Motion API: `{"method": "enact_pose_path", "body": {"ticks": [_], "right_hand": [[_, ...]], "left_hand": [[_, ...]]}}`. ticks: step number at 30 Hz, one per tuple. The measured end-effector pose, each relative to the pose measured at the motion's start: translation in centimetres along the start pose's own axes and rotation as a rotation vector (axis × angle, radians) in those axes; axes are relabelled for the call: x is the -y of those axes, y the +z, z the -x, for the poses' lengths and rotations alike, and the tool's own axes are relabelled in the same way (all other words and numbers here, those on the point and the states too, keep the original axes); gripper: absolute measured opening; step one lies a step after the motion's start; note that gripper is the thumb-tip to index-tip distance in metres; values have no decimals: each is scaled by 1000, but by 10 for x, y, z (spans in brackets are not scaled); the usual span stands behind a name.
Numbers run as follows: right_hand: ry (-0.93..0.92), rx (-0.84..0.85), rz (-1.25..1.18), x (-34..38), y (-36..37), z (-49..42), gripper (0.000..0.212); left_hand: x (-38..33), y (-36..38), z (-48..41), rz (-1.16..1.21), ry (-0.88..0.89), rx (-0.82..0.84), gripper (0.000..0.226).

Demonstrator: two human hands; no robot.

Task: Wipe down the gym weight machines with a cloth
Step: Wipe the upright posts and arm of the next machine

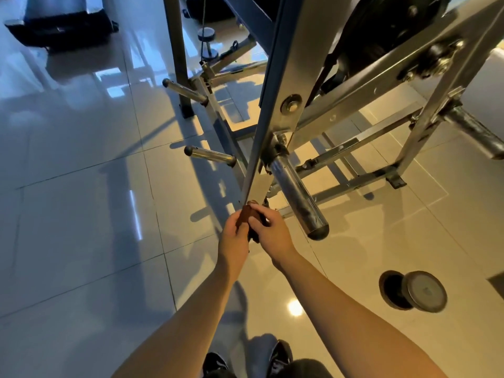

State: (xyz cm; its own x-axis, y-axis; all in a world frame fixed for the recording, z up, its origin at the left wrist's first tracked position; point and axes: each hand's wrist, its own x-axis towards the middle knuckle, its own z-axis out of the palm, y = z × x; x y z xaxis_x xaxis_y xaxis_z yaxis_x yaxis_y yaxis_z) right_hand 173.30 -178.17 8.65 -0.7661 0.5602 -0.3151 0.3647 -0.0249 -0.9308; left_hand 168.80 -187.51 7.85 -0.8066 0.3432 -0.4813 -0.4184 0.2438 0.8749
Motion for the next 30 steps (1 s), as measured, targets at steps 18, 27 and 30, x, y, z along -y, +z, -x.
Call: {"method": "enact_pose_path", "body": {"ticks": [18, 27, 30], "right_hand": [[-403, -442, -71, -122, 34, -125, 21], [-631, -515, 116, -227, 79, -182, 15], [-664, -509, 127, -242, 78, -188, 17]], "left_hand": [[115, -10, -139, -292, 207, 82, 23], [195, -5, -198, -251, 384, 27, 42], [208, -6, -201, -191, 411, 40, 42]]}}
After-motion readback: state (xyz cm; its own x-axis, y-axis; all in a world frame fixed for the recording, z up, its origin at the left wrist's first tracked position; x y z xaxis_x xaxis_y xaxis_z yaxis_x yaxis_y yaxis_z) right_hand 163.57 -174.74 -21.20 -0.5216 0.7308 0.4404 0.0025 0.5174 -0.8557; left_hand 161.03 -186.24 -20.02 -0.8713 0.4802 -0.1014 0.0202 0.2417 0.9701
